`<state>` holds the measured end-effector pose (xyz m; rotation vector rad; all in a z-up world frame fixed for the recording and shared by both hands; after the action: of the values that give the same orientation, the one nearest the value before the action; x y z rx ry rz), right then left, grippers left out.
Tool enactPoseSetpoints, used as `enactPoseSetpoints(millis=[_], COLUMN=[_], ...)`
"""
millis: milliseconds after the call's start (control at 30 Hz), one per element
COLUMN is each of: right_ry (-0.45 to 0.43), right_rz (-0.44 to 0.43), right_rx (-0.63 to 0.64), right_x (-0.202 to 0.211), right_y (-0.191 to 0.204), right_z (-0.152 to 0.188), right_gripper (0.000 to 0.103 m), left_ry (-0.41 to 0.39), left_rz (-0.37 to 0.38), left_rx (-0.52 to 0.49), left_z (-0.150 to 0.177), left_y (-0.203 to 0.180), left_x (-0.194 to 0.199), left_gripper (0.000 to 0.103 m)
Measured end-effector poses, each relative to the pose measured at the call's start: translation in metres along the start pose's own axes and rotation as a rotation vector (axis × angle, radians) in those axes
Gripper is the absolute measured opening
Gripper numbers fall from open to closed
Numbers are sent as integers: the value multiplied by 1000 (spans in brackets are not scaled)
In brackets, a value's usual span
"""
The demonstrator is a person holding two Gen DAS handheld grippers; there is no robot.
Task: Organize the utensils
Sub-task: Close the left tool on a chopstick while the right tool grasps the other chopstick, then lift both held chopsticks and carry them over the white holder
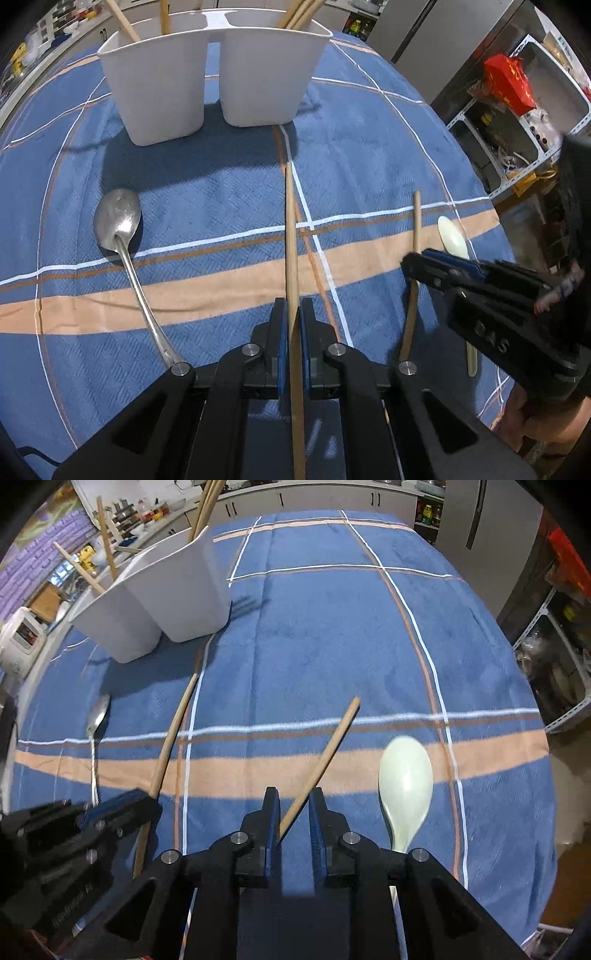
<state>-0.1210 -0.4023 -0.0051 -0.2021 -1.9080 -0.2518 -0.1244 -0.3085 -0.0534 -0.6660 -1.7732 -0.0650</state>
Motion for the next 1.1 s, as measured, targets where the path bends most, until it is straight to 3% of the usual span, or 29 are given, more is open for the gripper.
enactPoseSetpoints(millis=[233, 300, 367, 500, 1100], right_ry=[-32, -38, -43, -82, -394], right_rz=[83, 80, 35, -27, -122], right_rx=[63, 81, 81, 39, -28], right_x=[-8, -8, -7, 1, 110], right_y=[12, 16, 18, 15, 19], right_z=[-17, -18, -18, -10, 16], right_gripper=[19, 14, 8, 7, 7], left_ry=[-45, -60, -70, -89, -320], left_rz=[40, 37, 38, 73, 135], left_rx=[28, 13, 5, 55, 62], left_z=[0, -1, -1, 0, 10], left_y=[5, 4, 3, 9, 9], left_x=[2, 2, 3, 14, 108], left_gripper=[6, 6, 6, 6, 6])
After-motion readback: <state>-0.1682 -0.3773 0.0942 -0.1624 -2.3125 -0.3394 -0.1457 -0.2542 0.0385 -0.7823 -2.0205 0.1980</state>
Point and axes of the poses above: each gripper's, at about its wrist camera, not at the fingertips, and x roughly against the way its jaws point, y to its left, z to its underside, the point moved 7 cm from there along -x, roughly the way its jaws point, and after that the axes turned 6 degrees about x, right-handed, at the moved point
